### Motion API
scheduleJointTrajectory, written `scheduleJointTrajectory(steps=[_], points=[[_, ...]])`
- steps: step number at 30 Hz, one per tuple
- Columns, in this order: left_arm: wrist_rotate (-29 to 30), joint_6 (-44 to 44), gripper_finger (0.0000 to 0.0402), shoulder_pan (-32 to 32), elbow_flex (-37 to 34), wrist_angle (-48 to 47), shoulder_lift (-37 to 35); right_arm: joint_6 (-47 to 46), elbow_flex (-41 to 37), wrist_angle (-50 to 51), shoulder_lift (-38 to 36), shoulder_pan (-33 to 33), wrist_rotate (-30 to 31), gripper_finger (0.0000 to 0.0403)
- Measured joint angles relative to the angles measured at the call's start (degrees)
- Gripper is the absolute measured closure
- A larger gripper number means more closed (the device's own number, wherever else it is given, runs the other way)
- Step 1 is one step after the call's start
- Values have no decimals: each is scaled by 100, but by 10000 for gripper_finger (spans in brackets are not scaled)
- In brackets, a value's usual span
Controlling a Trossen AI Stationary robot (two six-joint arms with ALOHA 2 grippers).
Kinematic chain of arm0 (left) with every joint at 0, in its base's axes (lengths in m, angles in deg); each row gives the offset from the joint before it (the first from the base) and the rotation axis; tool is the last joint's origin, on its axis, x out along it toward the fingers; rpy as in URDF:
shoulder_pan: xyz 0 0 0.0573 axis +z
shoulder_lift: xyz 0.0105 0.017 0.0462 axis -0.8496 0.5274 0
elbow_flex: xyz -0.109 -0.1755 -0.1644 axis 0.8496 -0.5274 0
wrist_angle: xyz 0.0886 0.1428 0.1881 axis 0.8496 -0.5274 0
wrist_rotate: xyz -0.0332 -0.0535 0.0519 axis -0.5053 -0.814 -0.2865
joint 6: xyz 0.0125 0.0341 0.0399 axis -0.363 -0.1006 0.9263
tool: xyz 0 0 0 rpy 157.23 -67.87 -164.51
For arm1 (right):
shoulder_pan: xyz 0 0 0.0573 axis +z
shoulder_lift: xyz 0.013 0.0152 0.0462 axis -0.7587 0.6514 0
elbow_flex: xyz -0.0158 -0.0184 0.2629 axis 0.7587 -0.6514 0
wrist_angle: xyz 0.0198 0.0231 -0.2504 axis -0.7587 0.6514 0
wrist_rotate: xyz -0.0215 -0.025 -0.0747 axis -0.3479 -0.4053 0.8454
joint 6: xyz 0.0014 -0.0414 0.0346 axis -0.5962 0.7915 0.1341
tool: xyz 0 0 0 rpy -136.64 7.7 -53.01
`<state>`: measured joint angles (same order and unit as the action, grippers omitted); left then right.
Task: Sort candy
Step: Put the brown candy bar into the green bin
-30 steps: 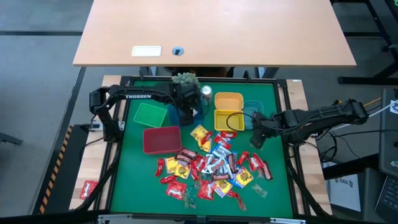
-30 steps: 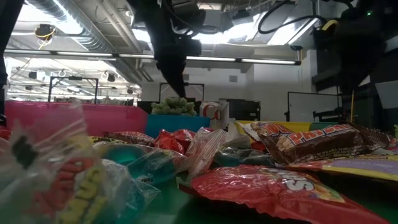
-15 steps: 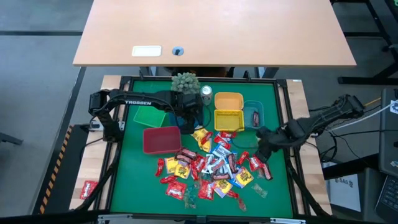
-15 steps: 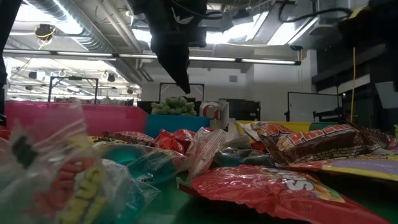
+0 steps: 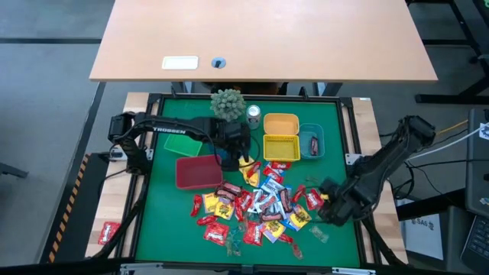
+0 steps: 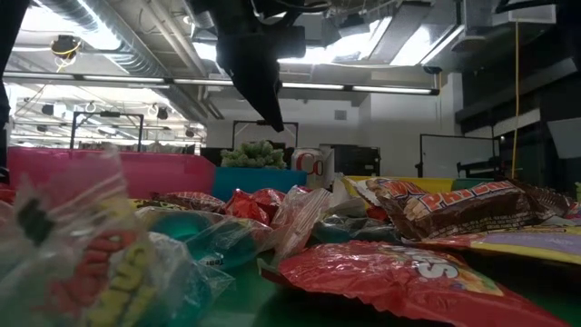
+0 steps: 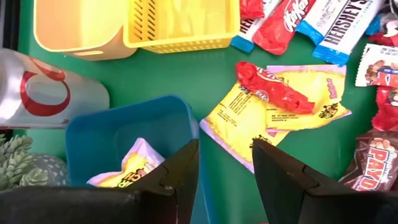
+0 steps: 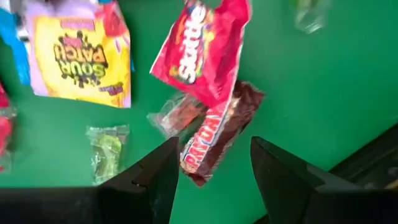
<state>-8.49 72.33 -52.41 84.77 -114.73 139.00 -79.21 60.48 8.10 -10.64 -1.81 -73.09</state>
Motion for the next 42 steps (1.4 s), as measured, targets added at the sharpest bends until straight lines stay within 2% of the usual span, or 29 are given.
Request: scheduleJointTrajectory(steps=[12,24,28,42], points=[[0,-5,265,-61,0,2,0,-17,0,-203,1064,85,-238,207],[2,-3,265,-59,0,4,0,-15,-2,-256,1437,82,-302,213],[1,-3,265,-59,0,4,0,-15,-2,-362,1435,81,-302,236],[2,-5,265,-59,0,6,0,-10,-2,-395,1432,81,-302,354]])
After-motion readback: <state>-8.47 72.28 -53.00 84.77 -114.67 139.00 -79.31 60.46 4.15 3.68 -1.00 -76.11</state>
